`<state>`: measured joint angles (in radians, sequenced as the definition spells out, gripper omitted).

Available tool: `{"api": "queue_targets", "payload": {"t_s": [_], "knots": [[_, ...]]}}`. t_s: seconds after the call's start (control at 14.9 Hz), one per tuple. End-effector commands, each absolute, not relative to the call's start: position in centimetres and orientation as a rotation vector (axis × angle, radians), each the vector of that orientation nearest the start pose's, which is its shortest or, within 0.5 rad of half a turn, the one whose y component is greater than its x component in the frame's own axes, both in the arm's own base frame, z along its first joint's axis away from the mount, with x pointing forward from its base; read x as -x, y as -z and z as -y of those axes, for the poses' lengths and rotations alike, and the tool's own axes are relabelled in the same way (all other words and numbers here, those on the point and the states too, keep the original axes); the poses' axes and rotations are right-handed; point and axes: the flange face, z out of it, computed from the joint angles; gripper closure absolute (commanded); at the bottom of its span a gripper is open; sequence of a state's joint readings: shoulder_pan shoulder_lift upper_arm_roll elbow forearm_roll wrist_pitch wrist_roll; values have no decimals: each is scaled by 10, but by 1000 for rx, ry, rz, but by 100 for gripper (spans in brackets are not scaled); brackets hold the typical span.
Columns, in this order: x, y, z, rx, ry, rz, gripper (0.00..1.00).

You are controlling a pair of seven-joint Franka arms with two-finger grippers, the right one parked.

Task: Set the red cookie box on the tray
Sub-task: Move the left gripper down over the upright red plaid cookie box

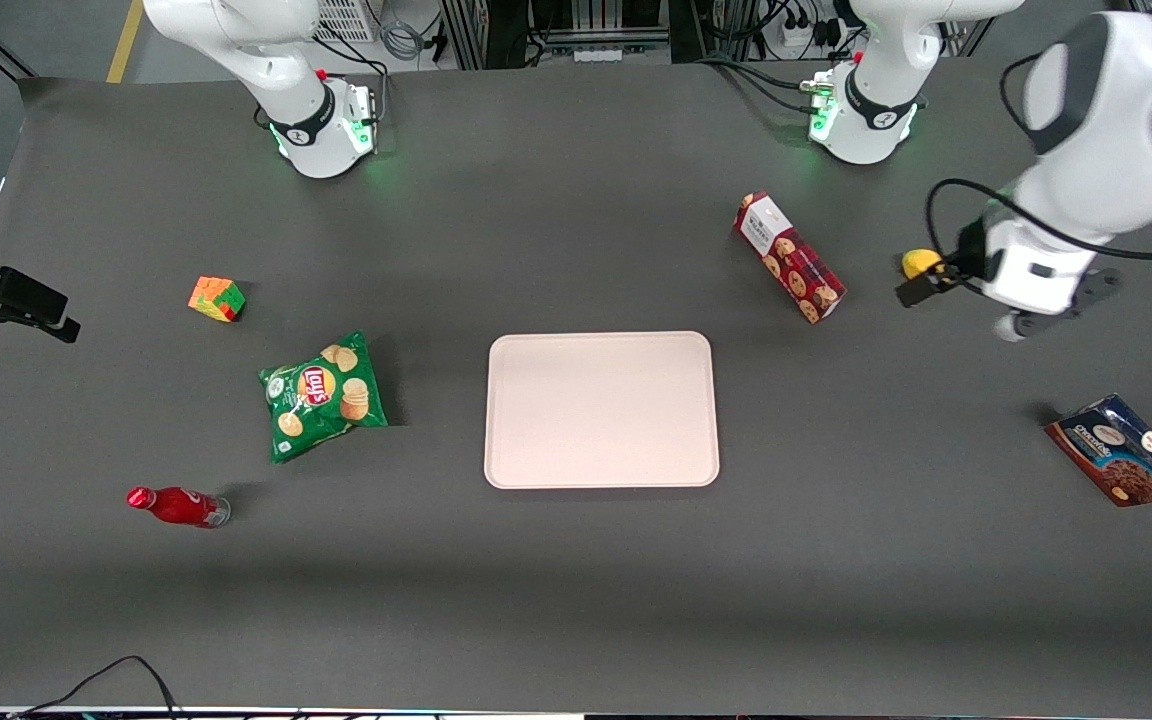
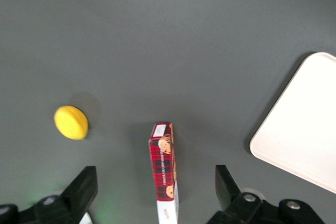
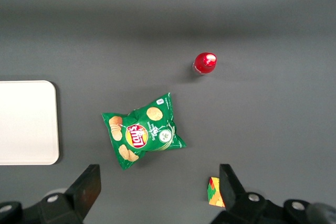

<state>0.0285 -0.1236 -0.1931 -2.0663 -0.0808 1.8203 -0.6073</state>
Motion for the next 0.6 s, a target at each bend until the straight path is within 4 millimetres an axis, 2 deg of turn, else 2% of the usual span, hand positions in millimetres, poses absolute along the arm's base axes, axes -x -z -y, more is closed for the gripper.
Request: {"api": "queue_targets", "payload": {"t_s": [0.0, 0.13, 0.27, 0.4, 0.54], "knots": [[-442, -439, 126, 3011, -113, 806, 0], [-421, -418, 133, 2994, -62, 824, 0], [-393, -387, 142, 2988, -6, 799, 0], [-376, -357, 136, 2977, 9, 821, 0], [-366, -341, 135, 2953, 6, 893, 0]]}}
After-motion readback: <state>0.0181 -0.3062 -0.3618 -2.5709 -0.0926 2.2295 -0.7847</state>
